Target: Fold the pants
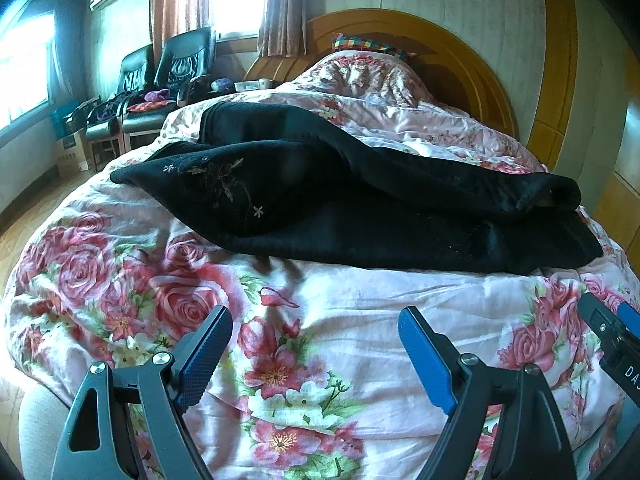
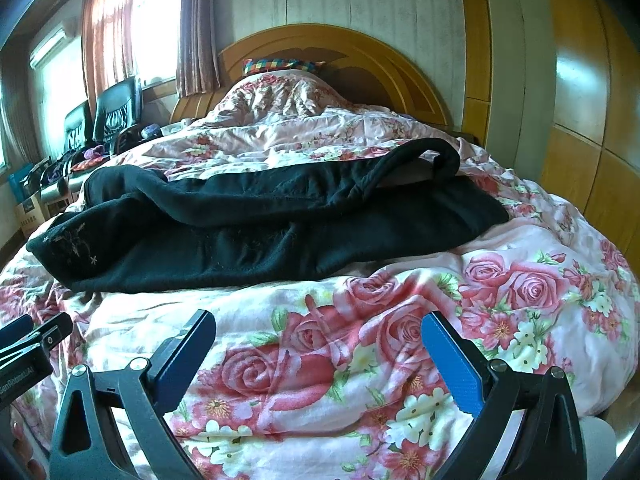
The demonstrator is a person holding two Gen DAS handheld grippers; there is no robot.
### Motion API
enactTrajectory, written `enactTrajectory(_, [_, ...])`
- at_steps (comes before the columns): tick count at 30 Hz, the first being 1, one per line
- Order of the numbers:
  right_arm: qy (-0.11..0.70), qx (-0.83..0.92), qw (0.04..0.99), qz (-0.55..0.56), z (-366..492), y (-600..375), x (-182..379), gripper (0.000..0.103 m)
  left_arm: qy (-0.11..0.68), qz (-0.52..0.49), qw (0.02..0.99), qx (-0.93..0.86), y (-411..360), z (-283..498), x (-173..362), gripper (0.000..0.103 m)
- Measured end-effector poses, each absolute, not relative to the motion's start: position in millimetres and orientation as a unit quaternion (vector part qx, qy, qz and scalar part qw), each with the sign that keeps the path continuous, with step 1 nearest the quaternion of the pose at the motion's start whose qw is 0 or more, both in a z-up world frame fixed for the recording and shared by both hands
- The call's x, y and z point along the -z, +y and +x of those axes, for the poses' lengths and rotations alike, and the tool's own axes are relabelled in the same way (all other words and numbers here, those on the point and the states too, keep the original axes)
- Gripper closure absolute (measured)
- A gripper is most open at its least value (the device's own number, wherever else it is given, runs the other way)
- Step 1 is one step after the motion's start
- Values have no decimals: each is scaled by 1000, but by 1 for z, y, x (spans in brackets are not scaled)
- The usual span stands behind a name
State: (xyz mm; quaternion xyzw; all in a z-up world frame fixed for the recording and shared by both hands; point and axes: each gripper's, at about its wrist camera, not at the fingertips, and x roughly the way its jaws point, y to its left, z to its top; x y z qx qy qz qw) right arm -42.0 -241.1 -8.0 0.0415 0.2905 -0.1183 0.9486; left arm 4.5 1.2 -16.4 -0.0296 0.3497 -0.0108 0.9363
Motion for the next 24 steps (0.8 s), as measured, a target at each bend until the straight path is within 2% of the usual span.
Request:
enactTrajectory(17, [281, 122, 952, 26, -39, -244, 7, 0, 367, -71, 926, 55, 9, 11, 24, 16])
enactTrajectory(21, [241, 113, 964, 8, -42, -249, -5, 0, 393, -138, 898, 139, 24, 19, 36, 16])
enactTrajectory(24, [235, 92, 967, 23, -38, -259, -8, 0, 395, -196, 889, 125, 41, 23, 40, 16])
